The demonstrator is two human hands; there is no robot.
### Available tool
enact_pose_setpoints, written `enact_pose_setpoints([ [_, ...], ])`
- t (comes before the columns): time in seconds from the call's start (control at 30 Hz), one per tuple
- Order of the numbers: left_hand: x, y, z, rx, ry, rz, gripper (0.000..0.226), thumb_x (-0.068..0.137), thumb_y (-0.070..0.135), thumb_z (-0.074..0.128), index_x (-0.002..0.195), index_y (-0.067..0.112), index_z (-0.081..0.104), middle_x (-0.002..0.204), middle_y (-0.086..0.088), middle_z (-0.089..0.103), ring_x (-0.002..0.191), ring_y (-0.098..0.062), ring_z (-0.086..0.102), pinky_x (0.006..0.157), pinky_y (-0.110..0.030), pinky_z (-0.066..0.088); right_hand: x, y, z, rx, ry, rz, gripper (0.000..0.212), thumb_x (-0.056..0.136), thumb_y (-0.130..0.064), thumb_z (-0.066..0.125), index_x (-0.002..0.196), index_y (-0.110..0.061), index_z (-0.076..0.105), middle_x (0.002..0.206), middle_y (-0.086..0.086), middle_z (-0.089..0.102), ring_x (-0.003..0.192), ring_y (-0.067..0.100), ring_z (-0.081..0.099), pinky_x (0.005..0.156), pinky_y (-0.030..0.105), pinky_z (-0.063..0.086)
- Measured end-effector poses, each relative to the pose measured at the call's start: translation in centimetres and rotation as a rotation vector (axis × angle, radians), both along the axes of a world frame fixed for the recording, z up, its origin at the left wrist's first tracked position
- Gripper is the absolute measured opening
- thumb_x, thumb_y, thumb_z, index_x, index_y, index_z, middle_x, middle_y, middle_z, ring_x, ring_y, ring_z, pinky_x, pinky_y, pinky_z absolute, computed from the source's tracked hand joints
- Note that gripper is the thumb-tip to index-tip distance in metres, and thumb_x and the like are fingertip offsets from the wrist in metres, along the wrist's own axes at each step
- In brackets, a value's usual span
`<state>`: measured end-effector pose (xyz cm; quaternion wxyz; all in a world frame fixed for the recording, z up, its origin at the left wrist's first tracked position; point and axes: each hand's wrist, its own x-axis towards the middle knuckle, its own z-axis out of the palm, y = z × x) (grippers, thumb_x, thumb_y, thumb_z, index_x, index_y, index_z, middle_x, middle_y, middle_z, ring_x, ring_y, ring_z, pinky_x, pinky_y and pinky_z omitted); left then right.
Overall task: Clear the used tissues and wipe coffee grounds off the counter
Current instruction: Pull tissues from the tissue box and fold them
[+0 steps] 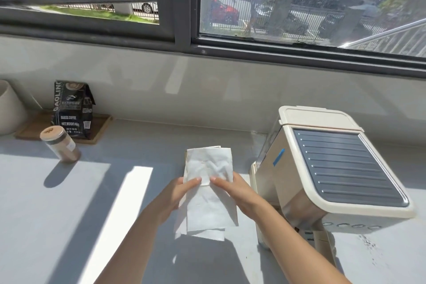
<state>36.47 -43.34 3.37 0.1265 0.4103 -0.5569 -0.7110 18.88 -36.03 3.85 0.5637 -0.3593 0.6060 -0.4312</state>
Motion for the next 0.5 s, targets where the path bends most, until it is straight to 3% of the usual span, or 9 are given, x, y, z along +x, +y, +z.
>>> enact_pose_setpoints([
  [0.07,0.3,0.2,-1.2,-0.027,-0.098,0.029,0.038,0.085,0.043,0.062,0.103,0.011,0.069,0.088,-0.005,0.067,0.077,-0.025,0.061,0.068,-0.032,0.039,0.0,0.3,-0.5,0.049,0.102,0.037,0.023,0.091,-0.029,0.063,0.111,-0.020,0.065,0.109,0.001,0.072,0.100,0.015,0.068,0.086,0.029,0.050],
  [0.17,0.4,0.5,-2.4,-0.091,-0.097,0.074,0.021,0.092,0.028,0.058,0.100,0.012,0.068,0.080,0.002,0.071,0.074,-0.014,0.069,0.063,-0.025,0.049,0.0,0.5,-1.2,0.092,0.081,0.013,0.026,0.092,-0.037,0.060,0.107,-0.017,0.065,0.097,-0.003,0.069,0.090,0.013,0.068,0.082,0.032,0.053],
  [0.23,0.3,0.6,-2.6,-0.095,-0.067,0.062,0.016,0.093,0.014,0.054,0.101,0.012,0.069,0.079,0.003,0.073,0.072,-0.010,0.070,0.057,-0.023,0.051,0.0,0.4,-1.6,0.064,0.074,-0.026,0.020,0.093,-0.031,0.058,0.107,-0.018,0.066,0.099,0.000,0.070,0.090,0.016,0.068,0.083,0.035,0.054],
  [0.33,0.3,0.8,-2.5,-0.021,0.023,0.056,0.027,0.091,0.012,0.050,0.113,0.016,0.066,0.102,-0.004,0.073,0.096,-0.020,0.069,0.079,-0.038,0.055,0.1,0.1,-2.2,-0.017,0.117,-0.011,0.023,0.089,-0.012,0.063,0.111,-0.016,0.064,0.109,0.008,0.070,0.101,0.022,0.067,0.088,0.036,0.052],
  [0.4,0.4,0.8,-2.6,-0.037,0.119,0.039,0.029,0.092,0.019,0.055,0.120,0.015,0.063,0.118,-0.008,0.068,0.111,-0.025,0.064,0.095,-0.044,0.049,0.3,0.0,-2.4,-0.045,0.058,0.037,0.030,0.086,-0.018,0.068,0.115,-0.022,0.063,0.109,-0.001,0.072,0.104,0.015,0.067,0.087,0.028,0.053],
  [0.5,0.7,0.8,-3.4,-0.015,0.168,0.048,0.031,0.092,0.005,0.052,0.122,0.008,0.060,0.119,-0.014,0.067,0.111,-0.031,0.063,0.094,-0.041,0.050,0.4,-0.3,-2.9,-0.105,0.117,-0.039,0.024,0.086,-0.016,0.066,0.108,-0.025,0.066,0.101,0.001,0.073,0.093,0.010,0.067,0.080,0.022,0.053],
])
